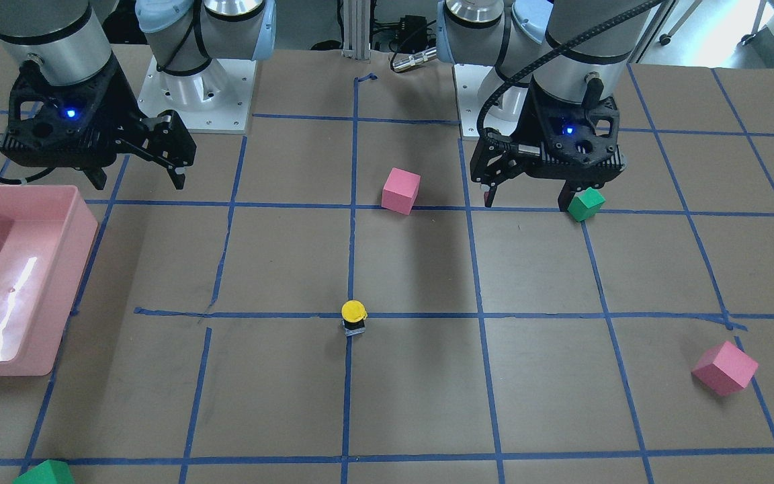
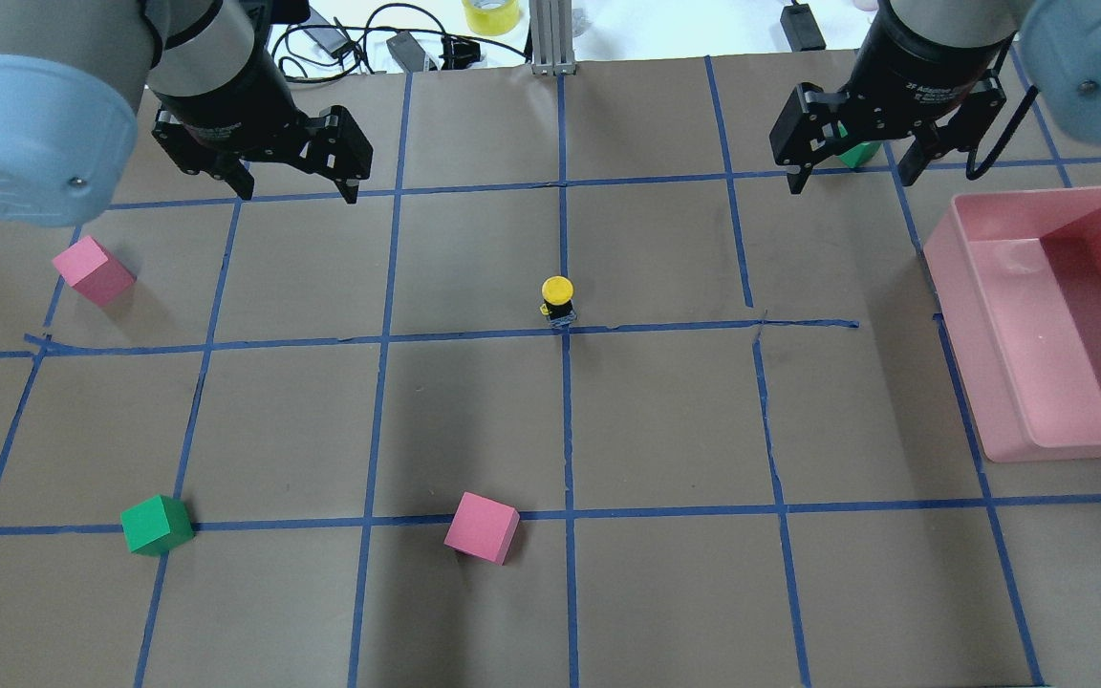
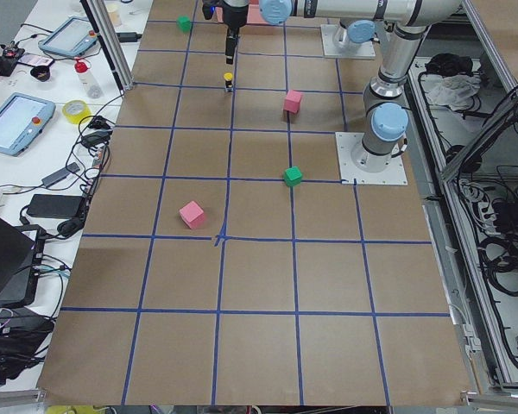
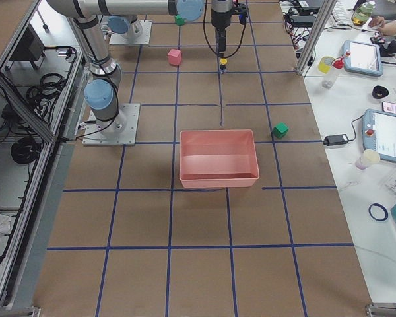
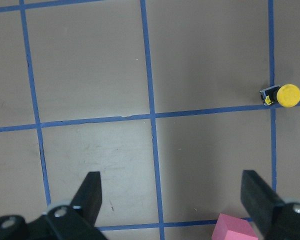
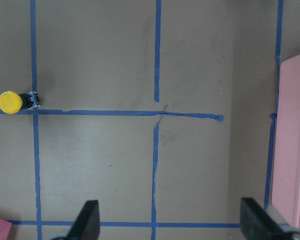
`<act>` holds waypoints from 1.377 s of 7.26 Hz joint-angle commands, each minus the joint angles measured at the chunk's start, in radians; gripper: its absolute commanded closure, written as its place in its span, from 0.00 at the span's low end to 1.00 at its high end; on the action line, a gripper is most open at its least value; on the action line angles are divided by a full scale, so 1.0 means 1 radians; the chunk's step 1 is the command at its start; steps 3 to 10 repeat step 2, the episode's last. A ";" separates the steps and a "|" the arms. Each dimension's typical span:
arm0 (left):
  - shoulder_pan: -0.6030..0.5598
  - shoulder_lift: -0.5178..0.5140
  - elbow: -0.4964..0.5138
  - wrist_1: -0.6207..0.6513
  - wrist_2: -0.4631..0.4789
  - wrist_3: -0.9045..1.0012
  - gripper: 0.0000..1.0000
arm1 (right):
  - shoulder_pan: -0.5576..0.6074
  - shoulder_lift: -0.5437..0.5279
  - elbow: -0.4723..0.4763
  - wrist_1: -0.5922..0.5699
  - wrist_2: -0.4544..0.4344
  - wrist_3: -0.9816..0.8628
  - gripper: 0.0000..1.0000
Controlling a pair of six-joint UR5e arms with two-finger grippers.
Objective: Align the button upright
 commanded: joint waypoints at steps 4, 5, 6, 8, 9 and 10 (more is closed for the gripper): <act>0.000 0.000 -0.002 -0.002 0.000 0.003 0.00 | -0.001 0.000 0.007 -0.003 -0.002 0.002 0.00; 0.000 0.000 -0.002 -0.002 0.000 0.003 0.00 | -0.001 0.000 0.007 -0.003 -0.002 0.002 0.00; 0.000 0.000 -0.002 -0.002 0.000 0.003 0.00 | -0.001 0.000 0.007 -0.003 -0.002 0.002 0.00; 0.000 0.000 -0.002 -0.002 0.000 0.003 0.00 | -0.001 0.000 0.007 -0.003 -0.002 0.002 0.00; 0.000 0.000 -0.002 -0.002 0.000 0.003 0.00 | -0.001 0.000 0.007 -0.003 -0.002 0.002 0.00; 0.000 0.000 -0.002 -0.002 0.000 0.003 0.00 | -0.001 0.000 0.007 -0.003 -0.002 0.002 0.00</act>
